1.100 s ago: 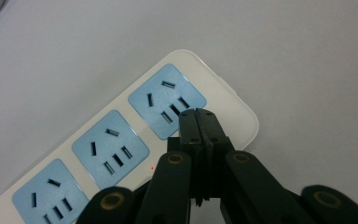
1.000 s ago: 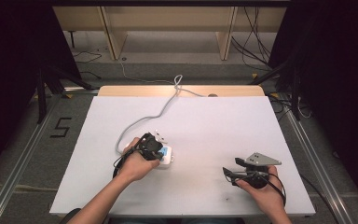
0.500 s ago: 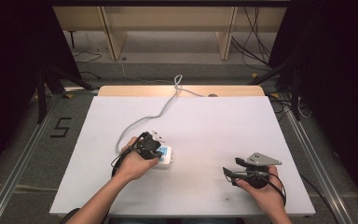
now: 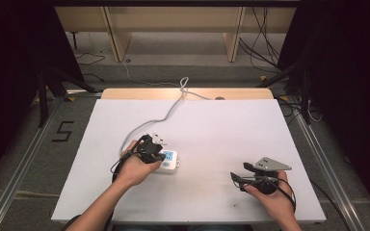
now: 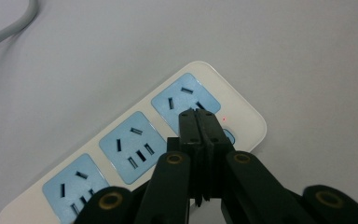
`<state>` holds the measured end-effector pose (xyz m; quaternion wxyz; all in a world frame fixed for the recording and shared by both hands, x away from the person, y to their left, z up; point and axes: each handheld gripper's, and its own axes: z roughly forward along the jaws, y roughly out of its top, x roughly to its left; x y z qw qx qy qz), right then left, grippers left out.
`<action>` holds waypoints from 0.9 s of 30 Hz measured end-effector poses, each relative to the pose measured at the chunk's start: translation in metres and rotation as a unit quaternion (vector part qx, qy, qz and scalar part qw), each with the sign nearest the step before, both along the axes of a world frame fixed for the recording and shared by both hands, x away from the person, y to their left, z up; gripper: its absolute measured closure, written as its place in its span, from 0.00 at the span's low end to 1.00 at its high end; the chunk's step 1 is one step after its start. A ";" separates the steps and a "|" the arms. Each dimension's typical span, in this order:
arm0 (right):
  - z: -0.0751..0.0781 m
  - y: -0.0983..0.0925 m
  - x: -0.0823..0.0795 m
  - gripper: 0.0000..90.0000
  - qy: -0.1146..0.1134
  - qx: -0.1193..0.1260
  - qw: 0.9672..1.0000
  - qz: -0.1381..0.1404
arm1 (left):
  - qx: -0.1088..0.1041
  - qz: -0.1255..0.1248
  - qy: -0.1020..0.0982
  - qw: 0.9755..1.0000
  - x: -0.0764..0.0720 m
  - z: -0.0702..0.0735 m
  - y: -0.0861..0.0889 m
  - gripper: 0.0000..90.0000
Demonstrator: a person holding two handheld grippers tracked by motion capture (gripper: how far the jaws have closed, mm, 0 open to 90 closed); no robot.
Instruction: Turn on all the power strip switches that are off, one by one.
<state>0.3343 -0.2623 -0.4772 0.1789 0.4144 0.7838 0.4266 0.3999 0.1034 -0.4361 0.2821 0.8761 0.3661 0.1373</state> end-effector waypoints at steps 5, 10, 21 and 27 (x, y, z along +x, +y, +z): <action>0.000 0.000 0.000 0.38 0.000 0.000 1.000 -0.001 | -0.003 0.002 -0.006 1.000 -0.001 0.002 0.005 0.95; 0.000 0.000 0.000 0.38 0.000 0.000 1.000 -0.001 | -0.007 0.006 -0.007 1.000 -0.002 0.004 0.010 0.93; 0.000 -0.001 0.000 0.38 -0.001 0.002 1.000 -0.001 | -0.025 0.025 -0.013 0.999 -0.003 0.006 0.026 0.79; 0.000 -0.002 0.000 0.38 -0.003 0.003 1.000 -0.002 | -0.045 0.033 -0.024 0.998 -0.005 0.007 0.039 0.69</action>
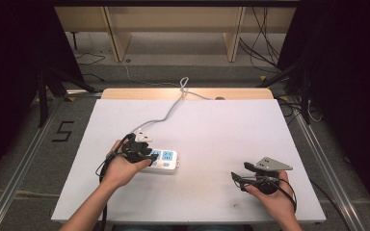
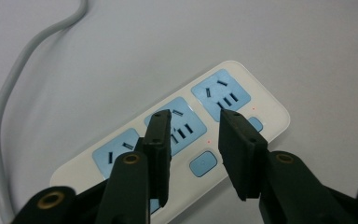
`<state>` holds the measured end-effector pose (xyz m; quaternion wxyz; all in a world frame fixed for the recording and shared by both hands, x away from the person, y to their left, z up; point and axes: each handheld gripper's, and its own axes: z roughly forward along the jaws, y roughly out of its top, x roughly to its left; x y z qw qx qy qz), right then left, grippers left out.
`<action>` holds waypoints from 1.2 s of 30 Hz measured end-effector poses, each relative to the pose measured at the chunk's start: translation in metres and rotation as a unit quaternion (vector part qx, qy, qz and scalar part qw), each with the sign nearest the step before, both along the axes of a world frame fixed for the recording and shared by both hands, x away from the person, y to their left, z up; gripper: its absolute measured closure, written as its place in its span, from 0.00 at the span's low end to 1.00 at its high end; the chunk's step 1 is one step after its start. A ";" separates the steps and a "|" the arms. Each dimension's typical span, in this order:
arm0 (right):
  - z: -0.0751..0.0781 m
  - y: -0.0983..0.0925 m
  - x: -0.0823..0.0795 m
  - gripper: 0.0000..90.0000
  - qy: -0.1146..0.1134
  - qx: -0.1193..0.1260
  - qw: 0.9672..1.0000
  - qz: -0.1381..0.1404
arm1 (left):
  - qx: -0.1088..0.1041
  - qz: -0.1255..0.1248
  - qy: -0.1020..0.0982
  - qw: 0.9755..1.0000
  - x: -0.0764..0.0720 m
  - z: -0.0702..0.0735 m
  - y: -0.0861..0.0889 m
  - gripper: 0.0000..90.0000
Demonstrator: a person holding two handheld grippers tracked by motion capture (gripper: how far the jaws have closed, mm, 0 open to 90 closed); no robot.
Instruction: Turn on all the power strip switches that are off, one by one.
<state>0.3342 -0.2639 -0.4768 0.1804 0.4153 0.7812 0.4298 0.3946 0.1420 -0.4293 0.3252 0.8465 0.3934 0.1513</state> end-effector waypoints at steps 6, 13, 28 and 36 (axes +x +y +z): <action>0.000 0.000 0.000 0.38 0.000 0.000 1.000 0.000 | -0.020 0.003 -0.003 1.000 -0.003 -0.001 0.015 0.59; 0.000 0.000 0.000 0.38 0.000 0.000 1.000 0.000 | -0.024 0.017 -0.005 1.000 -0.006 -0.004 0.030 0.46; 0.000 0.001 0.000 0.38 0.000 0.001 1.000 0.001 | -0.037 0.032 -0.032 0.998 -0.017 -0.004 0.053 0.32; 0.000 0.001 0.000 0.38 -0.001 0.001 1.000 0.001 | -0.044 0.040 -0.047 0.997 -0.022 -0.006 0.063 0.30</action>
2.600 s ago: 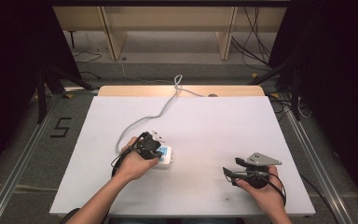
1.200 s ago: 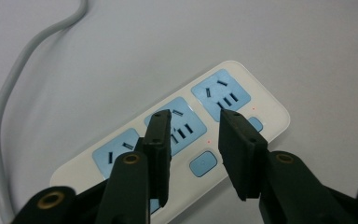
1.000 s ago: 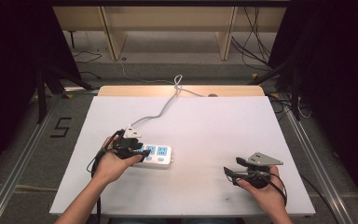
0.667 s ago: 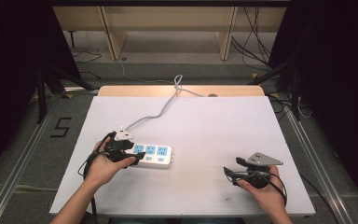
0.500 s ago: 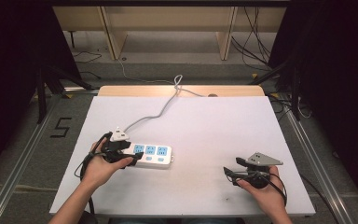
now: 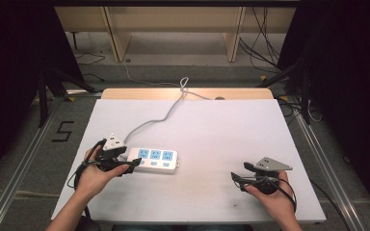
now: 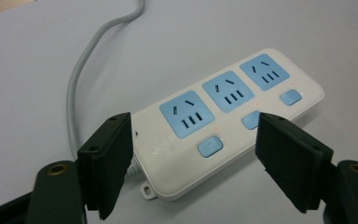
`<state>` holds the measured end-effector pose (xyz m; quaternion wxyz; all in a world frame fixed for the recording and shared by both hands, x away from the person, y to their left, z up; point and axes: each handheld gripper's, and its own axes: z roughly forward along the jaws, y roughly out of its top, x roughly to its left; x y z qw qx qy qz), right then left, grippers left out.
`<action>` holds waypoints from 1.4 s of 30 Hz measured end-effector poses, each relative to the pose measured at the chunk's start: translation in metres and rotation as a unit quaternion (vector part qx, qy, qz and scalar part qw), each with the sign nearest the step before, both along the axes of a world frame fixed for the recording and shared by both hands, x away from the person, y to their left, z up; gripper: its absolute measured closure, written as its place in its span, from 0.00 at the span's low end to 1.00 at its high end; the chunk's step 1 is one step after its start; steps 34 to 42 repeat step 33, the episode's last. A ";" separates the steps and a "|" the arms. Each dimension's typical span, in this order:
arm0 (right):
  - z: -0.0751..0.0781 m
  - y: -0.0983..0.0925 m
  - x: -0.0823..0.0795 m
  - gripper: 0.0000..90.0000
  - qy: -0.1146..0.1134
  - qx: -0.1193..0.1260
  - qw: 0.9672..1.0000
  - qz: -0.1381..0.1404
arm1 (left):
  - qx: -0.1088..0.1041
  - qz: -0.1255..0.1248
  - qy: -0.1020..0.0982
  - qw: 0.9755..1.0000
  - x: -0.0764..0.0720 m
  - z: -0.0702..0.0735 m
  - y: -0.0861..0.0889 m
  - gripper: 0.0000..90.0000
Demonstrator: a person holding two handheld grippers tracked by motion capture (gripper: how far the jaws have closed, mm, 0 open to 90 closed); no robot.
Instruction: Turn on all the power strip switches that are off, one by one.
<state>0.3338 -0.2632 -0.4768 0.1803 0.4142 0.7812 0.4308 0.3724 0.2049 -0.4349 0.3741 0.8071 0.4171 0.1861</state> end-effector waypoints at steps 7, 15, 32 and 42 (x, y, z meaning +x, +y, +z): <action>0.000 0.000 0.000 0.38 0.000 0.000 1.000 0.000 | -0.004 0.006 -0.008 1.000 -0.004 -0.001 0.008 0.29; 0.000 0.000 0.000 0.38 0.000 0.000 1.000 0.000 | -0.009 0.020 -0.016 1.000 -0.008 -0.005 0.020 0.27; 0.000 0.000 0.000 0.38 -0.001 0.000 1.000 0.002 | -0.013 0.041 -0.024 0.999 -0.012 -0.018 0.035 0.24; 0.000 0.000 0.000 0.38 -0.001 0.001 1.000 0.001 | -0.015 0.042 -0.024 0.999 -0.012 -0.018 0.035 0.23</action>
